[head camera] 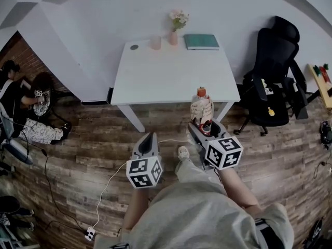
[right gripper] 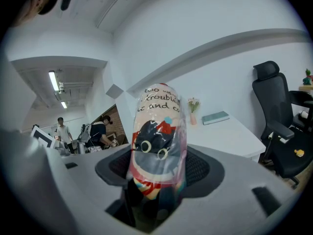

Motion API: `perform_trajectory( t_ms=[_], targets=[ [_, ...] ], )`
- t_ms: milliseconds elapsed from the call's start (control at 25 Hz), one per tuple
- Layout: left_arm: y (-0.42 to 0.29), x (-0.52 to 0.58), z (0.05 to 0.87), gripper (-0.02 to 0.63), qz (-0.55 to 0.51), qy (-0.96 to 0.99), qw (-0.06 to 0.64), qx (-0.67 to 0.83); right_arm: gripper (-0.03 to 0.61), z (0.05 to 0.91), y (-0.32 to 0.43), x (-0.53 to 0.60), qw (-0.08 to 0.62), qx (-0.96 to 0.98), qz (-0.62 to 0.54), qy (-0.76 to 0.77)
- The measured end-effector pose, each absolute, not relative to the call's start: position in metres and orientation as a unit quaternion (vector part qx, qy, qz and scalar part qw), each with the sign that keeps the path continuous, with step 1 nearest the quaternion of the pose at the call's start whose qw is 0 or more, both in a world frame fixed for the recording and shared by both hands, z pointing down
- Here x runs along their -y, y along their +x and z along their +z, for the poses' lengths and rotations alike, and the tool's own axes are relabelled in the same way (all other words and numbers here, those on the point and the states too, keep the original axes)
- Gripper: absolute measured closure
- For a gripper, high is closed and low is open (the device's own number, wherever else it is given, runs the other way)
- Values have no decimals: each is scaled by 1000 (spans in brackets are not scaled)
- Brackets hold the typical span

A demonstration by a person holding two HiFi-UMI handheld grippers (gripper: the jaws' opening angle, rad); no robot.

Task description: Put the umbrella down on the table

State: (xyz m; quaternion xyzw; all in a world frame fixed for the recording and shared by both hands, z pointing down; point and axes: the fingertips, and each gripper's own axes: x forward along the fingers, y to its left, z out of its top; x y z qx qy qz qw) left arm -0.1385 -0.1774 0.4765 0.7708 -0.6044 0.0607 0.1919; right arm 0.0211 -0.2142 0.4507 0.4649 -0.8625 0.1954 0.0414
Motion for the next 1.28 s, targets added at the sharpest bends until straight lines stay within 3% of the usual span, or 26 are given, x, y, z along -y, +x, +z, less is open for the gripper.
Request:
perform_trajectory(
  t_ms=[1280],
  targets=[
    [-151,392,479,604,59,732,206,647,304,500,9,470,111,871,213,430]
  ],
)
